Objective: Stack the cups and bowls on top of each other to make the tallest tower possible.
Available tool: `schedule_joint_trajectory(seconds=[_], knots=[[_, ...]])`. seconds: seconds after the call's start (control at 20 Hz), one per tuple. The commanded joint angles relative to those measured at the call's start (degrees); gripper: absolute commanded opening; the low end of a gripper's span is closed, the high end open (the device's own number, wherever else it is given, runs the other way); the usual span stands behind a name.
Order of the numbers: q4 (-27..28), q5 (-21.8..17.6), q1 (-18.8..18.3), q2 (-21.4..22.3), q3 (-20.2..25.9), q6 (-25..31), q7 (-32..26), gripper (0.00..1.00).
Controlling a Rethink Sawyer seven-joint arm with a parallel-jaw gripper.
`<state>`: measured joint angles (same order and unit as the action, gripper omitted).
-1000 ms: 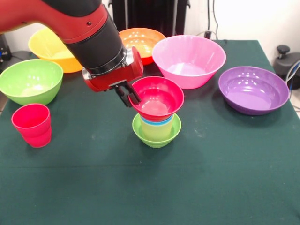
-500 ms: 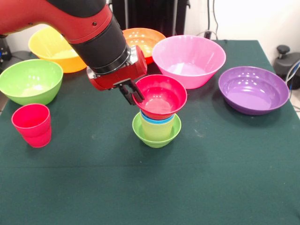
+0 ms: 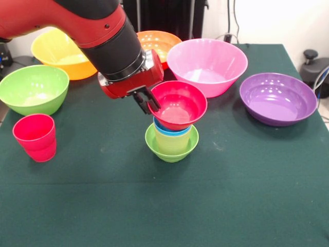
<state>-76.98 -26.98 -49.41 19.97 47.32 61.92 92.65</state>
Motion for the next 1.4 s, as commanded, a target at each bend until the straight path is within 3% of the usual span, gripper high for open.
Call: schedule_joint_trajectory(seconds=[0.05, 1.4], knots=[[-1.9, -3.7, 0.9, -3.5, 0.7, -3.6, -15.4, 0.00], [-0.8, -5.1, 0.9, -3.4, 0.8, -4.3, -16.8, 0.00]])
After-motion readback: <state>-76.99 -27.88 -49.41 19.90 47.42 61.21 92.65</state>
